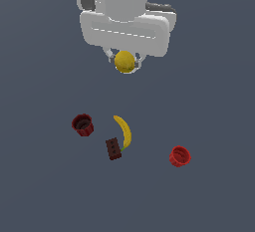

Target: Pick up a designated object from a clutter of objects.

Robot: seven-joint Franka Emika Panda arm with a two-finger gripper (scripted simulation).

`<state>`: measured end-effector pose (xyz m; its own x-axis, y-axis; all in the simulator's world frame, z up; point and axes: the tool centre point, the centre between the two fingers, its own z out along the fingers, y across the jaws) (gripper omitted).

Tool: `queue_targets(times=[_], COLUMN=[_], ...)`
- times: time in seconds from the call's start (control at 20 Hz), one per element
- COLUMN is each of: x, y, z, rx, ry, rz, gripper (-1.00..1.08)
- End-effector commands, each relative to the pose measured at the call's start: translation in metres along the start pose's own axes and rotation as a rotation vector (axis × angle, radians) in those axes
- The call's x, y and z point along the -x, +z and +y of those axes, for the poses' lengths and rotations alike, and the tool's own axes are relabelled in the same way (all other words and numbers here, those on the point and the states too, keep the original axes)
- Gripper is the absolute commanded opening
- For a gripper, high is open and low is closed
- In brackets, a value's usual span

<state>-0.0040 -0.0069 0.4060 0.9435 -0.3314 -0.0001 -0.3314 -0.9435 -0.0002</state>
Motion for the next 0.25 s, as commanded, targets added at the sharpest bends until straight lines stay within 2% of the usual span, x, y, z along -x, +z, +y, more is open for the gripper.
queue_targets(times=[0.0,0.2], x=[-0.0009,-0.0012], y=[-0.0028,-0.0008], z=[0.0013,-0.0002], rx=[0.000,0.000], ry=[-0.001,-0.001], rz=[0.000,0.000], gripper=[-1.00,-1.00])
